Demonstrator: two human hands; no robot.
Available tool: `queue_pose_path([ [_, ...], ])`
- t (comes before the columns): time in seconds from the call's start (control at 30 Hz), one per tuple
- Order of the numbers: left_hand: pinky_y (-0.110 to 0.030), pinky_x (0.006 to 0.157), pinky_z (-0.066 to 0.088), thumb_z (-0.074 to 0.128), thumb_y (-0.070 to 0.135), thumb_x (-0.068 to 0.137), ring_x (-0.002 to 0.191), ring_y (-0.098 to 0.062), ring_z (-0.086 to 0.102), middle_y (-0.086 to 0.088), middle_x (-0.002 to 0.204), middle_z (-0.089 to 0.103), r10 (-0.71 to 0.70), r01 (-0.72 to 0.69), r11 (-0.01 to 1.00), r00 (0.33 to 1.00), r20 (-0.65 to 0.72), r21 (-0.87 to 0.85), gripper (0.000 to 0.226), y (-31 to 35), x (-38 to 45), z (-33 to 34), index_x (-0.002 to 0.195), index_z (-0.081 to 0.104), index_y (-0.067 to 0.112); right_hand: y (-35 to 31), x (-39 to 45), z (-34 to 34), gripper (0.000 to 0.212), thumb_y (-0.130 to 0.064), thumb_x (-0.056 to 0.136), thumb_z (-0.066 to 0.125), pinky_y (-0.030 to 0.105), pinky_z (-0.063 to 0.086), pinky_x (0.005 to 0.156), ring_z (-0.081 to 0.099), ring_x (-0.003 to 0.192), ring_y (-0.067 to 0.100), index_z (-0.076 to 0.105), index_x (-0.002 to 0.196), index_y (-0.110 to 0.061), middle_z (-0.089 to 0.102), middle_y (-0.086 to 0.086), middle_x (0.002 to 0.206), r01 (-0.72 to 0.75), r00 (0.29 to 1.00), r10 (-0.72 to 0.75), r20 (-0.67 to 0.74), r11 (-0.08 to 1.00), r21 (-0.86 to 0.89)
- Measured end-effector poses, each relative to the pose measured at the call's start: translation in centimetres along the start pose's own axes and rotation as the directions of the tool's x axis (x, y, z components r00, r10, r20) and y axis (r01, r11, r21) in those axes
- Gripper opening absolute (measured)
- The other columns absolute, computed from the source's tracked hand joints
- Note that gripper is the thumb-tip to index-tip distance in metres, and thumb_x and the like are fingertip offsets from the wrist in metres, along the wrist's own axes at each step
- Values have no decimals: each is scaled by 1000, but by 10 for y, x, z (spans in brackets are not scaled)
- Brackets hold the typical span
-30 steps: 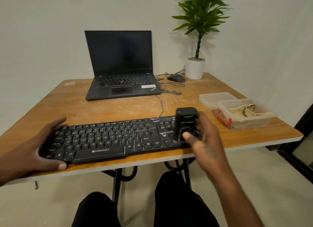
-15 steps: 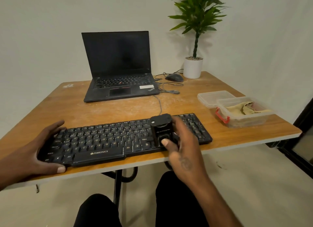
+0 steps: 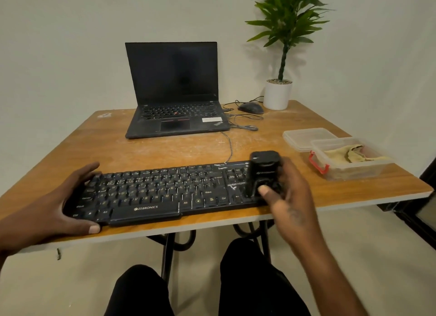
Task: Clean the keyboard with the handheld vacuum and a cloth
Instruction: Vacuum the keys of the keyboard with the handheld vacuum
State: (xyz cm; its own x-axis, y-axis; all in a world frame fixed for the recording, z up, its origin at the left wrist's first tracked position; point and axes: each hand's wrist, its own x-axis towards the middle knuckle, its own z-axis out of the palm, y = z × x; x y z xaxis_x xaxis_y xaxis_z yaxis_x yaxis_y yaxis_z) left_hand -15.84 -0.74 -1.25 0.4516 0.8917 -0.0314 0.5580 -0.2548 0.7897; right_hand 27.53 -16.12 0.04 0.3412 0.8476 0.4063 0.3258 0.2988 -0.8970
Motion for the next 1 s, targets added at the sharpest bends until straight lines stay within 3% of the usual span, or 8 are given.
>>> queue_pose_path([
  [0.13,-50,107,47,105,58,27,135,-22,54,17,156,46,5,-5,1000,1000,-5,-15,149,-2,0,0,152,26,67,-8,-6,21,74,15,88,58,4,46,86,57,115,-13,52,123,-50,64,-35,116,46,990,-38,133,998,-52],
  [0.23,-50,108,46,105,59,27,136,-23,53,15,157,46,15,-15,1000,1000,-10,-17,148,-4,-1,1,152,26,67,-5,1,4,68,13,90,59,20,53,89,61,112,-8,56,124,-46,68,-26,115,4,997,-1,81,999,-32],
  [0.33,-49,108,47,104,62,29,135,-19,53,17,157,44,9,-9,1000,1000,-4,9,146,-3,-1,0,151,24,69,1,10,-26,71,12,90,59,33,55,90,61,115,-1,58,121,-52,69,-16,119,-64,996,64,-59,998,1],
  [0.47,-47,107,48,104,61,30,135,-17,53,19,156,44,-6,6,1000,1000,12,1,146,1,0,0,151,23,69,7,15,-50,63,12,90,60,44,54,96,62,119,8,60,124,-41,69,-9,123,-81,981,78,-175,997,-11],
  [0.6,-50,110,45,104,61,29,137,-20,53,17,157,45,6,-6,1000,1000,-2,12,146,-1,0,0,152,25,68,7,12,-35,62,13,89,60,36,54,92,63,112,0,60,121,-41,70,-13,117,-66,984,66,-166,998,10],
  [0.8,-48,110,44,104,61,25,137,-20,53,15,156,47,23,-23,1000,1000,-6,-10,149,-4,0,1,152,28,66,6,5,-9,60,14,88,59,31,54,89,65,112,6,61,119,-37,72,-11,114,-9,1000,9,6,1000,-4],
  [1.0,-47,110,44,104,61,29,137,-17,52,19,156,46,22,-22,1000,1000,-8,1,146,-3,-2,1,151,26,68,7,14,-41,66,15,89,59,28,52,84,64,112,-1,60,123,-42,71,-12,117,-66,991,69,-116,997,27],
])
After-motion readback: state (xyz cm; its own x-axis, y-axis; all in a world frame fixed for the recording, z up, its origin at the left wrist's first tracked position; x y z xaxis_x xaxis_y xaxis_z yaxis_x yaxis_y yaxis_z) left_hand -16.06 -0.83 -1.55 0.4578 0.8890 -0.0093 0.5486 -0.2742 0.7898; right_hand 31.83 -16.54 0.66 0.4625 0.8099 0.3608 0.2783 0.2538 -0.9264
